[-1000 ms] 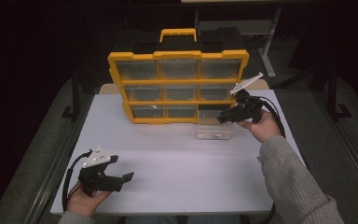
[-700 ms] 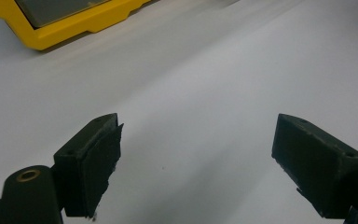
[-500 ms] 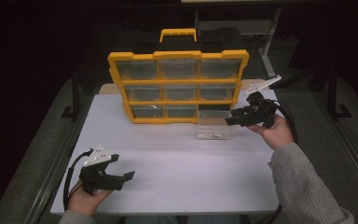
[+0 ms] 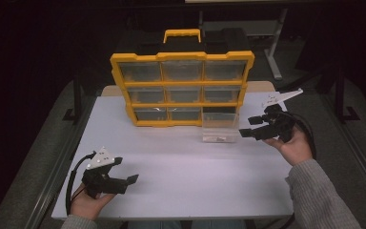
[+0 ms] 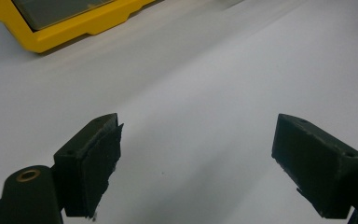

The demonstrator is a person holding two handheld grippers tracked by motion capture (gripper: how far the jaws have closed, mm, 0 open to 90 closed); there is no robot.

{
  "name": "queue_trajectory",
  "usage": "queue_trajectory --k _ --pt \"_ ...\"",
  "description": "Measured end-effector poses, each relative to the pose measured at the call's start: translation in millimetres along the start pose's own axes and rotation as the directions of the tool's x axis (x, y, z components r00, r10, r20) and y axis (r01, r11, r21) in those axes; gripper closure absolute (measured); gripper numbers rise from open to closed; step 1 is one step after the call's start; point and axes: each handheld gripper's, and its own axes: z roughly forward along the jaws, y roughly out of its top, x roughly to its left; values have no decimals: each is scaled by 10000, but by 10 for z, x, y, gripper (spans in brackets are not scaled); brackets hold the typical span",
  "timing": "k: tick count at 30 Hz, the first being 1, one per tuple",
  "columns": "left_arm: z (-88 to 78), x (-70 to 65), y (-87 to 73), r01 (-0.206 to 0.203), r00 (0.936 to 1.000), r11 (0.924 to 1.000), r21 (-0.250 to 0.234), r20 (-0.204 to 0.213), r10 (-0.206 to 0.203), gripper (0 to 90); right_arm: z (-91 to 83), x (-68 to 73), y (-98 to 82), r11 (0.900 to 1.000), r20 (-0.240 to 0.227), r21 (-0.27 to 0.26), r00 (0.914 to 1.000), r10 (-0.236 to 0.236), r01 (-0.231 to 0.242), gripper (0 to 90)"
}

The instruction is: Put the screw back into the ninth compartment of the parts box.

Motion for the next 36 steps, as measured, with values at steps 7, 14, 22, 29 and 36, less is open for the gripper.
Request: queue_trajectory --k 7,14,22,29,36 --pt "5 -3 9 97 9999 9999 -128 -22 -97 152 -49 -24 -191 9998 200 -44 9996 202 -201 277" --pt "-3 12 9 -67 10000 10000 11 -47 67 151 -72 -13 -370 9986 451 -73 9976 517 -514 230" --pt "1 17 9 -65 10000 10000 8 -64 65 152 -55 5 -542 9970 537 -203 9956 762 -752 190" --pt "13 14 3 -16 10000 10000 -28 -77 15 151 -51 32 -662 9953 637 -290 9936 937 -920 175" --pt "25 14 -9 53 10000 10000 8 -80 -53 152 -48 66 -805 9943 663 -392 9927 1012 -987 175"
